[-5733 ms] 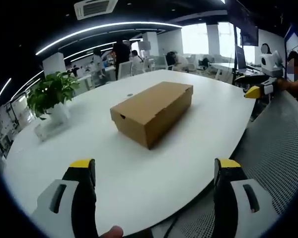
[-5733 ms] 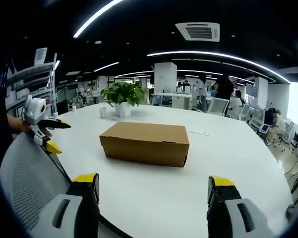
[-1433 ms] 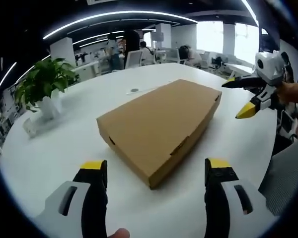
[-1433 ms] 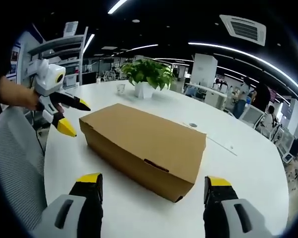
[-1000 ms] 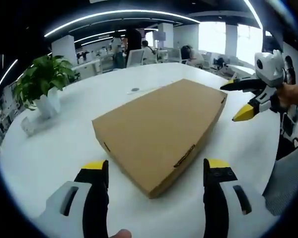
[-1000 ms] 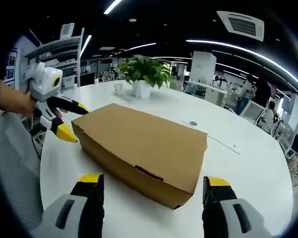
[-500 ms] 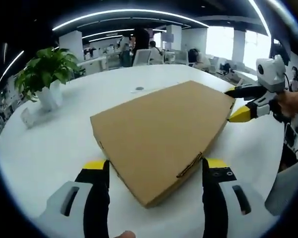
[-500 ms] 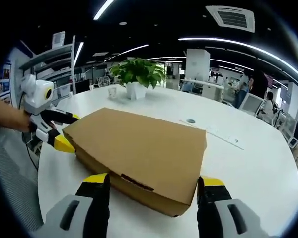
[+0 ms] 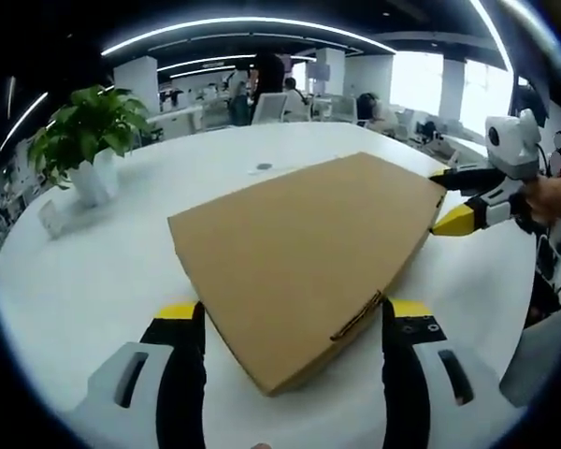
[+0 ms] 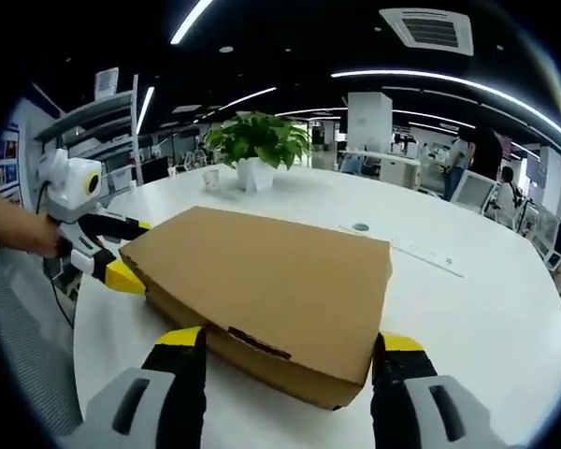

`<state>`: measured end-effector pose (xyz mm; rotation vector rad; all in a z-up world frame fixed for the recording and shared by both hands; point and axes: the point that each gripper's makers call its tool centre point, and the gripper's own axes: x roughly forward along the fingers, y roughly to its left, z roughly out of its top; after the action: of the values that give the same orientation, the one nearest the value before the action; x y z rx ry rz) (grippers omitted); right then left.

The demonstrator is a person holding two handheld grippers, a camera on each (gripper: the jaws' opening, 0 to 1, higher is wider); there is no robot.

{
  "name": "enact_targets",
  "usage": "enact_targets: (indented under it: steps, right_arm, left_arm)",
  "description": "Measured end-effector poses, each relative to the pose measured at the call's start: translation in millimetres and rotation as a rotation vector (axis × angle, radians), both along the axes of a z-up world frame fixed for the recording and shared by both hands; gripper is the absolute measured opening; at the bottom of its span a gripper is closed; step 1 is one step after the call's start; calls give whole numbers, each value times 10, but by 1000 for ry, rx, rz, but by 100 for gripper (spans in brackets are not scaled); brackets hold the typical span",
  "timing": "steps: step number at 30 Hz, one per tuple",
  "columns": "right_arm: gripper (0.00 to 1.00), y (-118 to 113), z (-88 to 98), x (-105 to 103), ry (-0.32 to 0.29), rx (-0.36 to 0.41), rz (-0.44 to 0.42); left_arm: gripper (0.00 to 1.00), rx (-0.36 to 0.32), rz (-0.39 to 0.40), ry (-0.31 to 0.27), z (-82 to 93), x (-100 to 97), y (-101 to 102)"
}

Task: Operate the shoe box by opening the lid, removing the specified soft item, and placing it in the target area until the item is outside and the box remains undamaged.

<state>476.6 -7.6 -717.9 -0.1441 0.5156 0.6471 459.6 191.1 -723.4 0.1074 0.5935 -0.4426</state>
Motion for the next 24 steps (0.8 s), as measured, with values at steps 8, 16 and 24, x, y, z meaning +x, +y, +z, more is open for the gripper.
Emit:
enact_targets:
  steps: [8, 16, 24]
  right_arm:
    - [69, 48, 3, -36, 8, -3, -21]
    - [69, 85, -1, -78, 17, -8, -37]
    - [67, 162, 6, -160, 25, -13, -67]
  left_arm:
    - [76, 2, -19, 10, -2, 1, 39]
    - [76, 5, -43, 19, 1, -2, 88]
    - [76, 16, -84, 40, -1, 14, 168]
